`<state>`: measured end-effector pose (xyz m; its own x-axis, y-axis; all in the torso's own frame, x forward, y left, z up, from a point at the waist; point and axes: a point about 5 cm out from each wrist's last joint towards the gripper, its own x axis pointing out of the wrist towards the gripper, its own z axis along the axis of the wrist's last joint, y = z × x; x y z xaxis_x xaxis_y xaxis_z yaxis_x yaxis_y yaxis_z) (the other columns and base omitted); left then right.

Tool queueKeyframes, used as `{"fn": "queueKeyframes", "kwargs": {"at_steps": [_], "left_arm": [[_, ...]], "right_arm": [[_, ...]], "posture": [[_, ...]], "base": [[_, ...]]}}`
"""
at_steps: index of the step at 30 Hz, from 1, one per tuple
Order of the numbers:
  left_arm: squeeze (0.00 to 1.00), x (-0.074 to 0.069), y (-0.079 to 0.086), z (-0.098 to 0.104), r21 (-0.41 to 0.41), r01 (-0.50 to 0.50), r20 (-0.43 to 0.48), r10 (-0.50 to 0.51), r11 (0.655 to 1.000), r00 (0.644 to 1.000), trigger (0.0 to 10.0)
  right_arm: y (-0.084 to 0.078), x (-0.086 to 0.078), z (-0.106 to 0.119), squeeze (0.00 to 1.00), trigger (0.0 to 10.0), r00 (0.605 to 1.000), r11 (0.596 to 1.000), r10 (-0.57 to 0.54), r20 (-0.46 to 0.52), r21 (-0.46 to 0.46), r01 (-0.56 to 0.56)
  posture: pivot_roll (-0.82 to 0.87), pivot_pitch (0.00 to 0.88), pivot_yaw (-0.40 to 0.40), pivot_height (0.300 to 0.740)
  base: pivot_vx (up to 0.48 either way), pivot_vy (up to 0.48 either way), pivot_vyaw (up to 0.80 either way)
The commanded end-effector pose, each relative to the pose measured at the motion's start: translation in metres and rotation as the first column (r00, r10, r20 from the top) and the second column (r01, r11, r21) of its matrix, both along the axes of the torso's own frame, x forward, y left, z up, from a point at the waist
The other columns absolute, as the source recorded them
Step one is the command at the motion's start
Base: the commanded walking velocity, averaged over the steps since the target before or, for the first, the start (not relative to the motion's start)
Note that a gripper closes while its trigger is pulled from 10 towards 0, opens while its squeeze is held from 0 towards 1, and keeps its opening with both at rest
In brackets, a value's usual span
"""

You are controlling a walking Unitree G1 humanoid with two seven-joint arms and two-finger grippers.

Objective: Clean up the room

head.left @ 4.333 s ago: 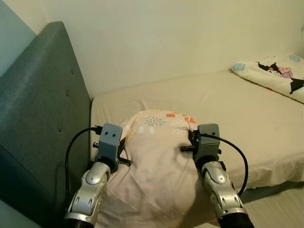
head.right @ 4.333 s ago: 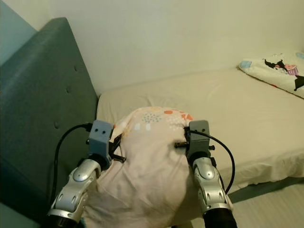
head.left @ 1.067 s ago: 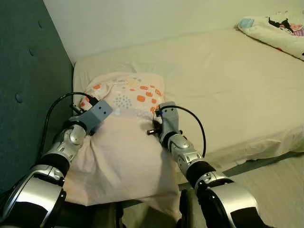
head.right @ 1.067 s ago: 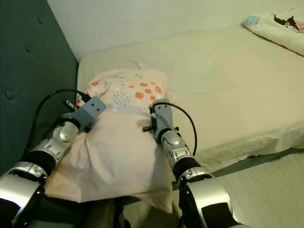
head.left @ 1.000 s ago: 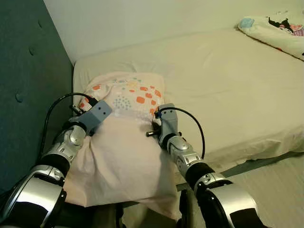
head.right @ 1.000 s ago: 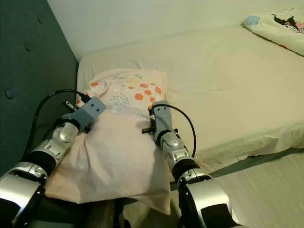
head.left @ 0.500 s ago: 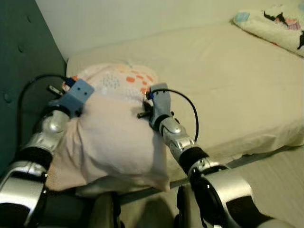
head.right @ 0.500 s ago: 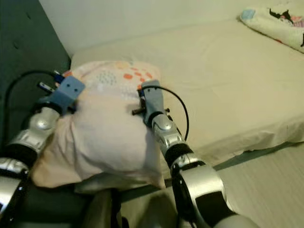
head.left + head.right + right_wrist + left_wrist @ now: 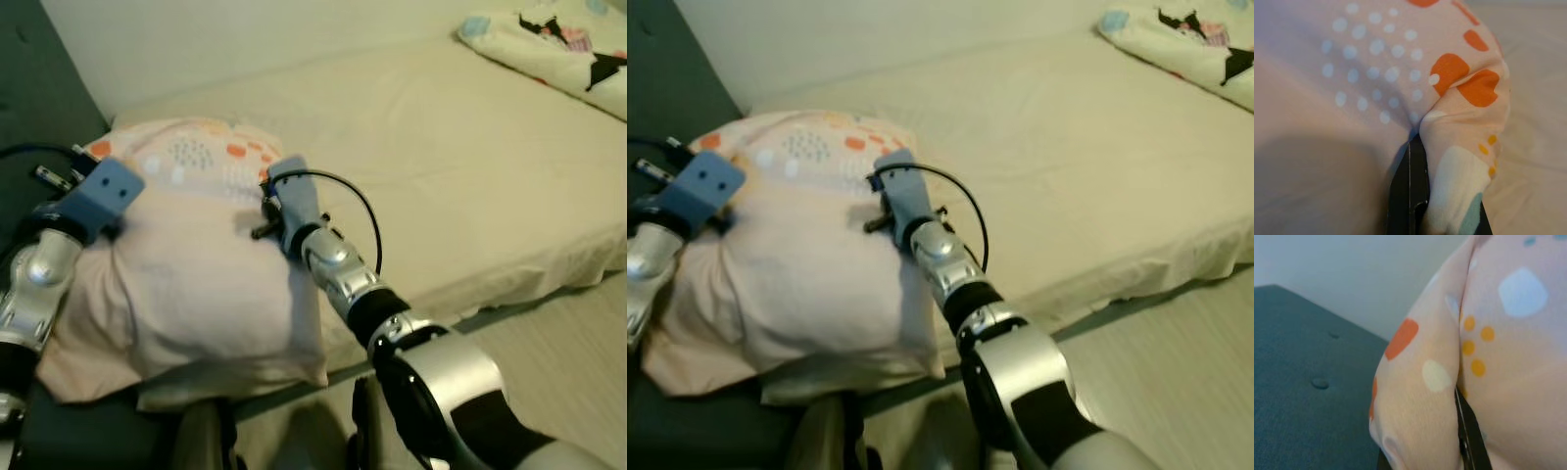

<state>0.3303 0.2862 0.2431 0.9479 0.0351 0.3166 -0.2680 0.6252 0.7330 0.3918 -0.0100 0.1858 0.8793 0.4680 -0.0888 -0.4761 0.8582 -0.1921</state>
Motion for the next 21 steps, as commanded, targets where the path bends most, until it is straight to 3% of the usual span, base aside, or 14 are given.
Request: {"fn": "queueKeyframes", "kwargs": {"at_steps": [1, 5, 6, 7, 12, 14, 21], "left_arm": [[0.00, -0.026, 0.041, 0.023, -0.031, -0.179, 0.073, 0.181, 0.983, 0.981, 10.0], [0.00, -0.042, 0.001, -0.009, -0.061, -0.101, -0.010, 0.101, 0.993, 0.995, 10.0], [0.00, -0.042, 0.001, -0.009, -0.061, -0.101, -0.010, 0.101, 0.993, 0.995, 10.0], [0.00, -0.044, -0.009, -0.017, -0.090, -0.086, -0.028, 0.084, 0.992, 0.996, 10.0], [0.00, -0.051, -0.025, -0.028, -0.099, -0.073, -0.050, 0.068, 0.992, 0.996, 10.0], [0.00, -0.057, -0.046, -0.039, -0.117, -0.028, -0.082, 0.019, 0.993, 0.996, 10.0], [0.00, -0.063, -0.076, -0.041, -0.181, 0.015, -0.116, -0.037, 0.983, 0.993, 10.0]], "right_arm": [[-0.031, -0.003, -0.040, 0.00, 10.0, 0.985, 0.990, -0.113, -0.130, -0.104, 0.100], [-0.045, -0.016, -0.078, 0.00, 10.0, 0.963, 0.969, -0.133, -0.236, -0.235, 0.076], [-0.045, -0.016, -0.078, 0.00, 10.0, 0.963, 0.969, -0.133, -0.236, -0.235, 0.076], [-0.050, -0.019, -0.086, 0.00, 10.0, 0.955, 0.968, -0.146, -0.260, -0.239, 0.083], [-0.060, -0.022, -0.095, 0.00, 10.0, 0.945, 0.959, -0.175, -0.276, -0.266, 0.100], [-0.073, -0.024, -0.103, 0.00, 10.0, 0.934, 0.945, -0.212, -0.286, -0.304, 0.122], [-0.085, -0.022, -0.102, 0.00, 10.0, 0.922, 0.947, -0.252, -0.294, -0.269, 0.173]], "posture": [[0.16, 0.304, -0.020, 0.601], [0.18, 0.311, -0.021, 0.601], [0.18, 0.311, -0.021, 0.601], [0.18, 0.311, -0.021, 0.601], [0.18, 0.315, -0.025, 0.601], [0.19, 0.316, -0.028, 0.601], [0.19, 0.318, -0.025, 0.601]], "base": [[0.000, 0.000, 0.00], [0.000, 0.000, 0.00], [0.000, 0.000, 0.00], [0.000, 0.000, 0.00], [0.000, 0.000, 0.00], [0.000, 0.000, 0.00], [0.000, 0.000, 0.00]]}}
